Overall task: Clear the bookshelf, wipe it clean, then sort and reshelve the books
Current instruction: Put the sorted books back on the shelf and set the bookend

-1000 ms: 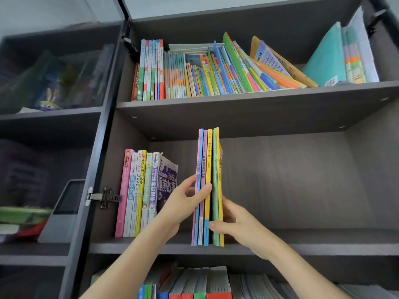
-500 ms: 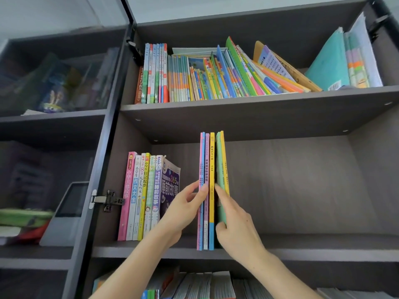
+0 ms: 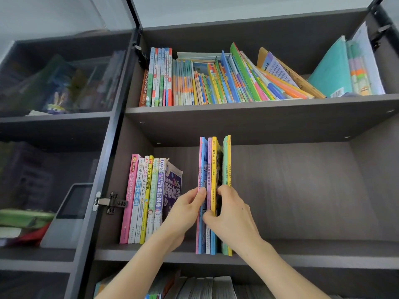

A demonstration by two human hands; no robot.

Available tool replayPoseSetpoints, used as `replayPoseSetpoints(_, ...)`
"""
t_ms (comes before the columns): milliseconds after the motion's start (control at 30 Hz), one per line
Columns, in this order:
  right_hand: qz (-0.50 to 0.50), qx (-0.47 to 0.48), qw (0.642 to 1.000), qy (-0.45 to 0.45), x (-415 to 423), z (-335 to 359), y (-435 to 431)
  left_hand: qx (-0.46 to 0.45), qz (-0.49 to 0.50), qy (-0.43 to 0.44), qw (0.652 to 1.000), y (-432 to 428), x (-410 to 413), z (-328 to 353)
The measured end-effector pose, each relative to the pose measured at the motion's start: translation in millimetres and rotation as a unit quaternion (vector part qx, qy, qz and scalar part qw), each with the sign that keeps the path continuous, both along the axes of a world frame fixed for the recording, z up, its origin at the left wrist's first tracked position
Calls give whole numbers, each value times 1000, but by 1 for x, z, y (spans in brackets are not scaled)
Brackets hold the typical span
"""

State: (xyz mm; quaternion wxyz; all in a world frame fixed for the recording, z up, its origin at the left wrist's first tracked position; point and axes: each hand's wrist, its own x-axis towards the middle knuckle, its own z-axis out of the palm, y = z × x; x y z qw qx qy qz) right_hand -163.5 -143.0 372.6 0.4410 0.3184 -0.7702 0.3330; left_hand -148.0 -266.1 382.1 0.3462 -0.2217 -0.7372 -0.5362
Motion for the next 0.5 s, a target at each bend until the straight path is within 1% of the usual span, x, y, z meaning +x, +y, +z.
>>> replayPoseSetpoints(100,-53,-4,999,-8,1,6,-9,12,22,13,1000,1,-2,-1)
replayPoseSetpoints(200,-94,6,995,-28,1,13,-12,31,25,9,999,0,-3,-1)
replayPoseSetpoints(367,-126,-7,990,-67,-2,27,-17,31,17,26,999,3,-3,-1)
replayPoseSetpoints(500,-103,-8,992,-72,2,31,-20,50,32,44,997,2,-4,-2)
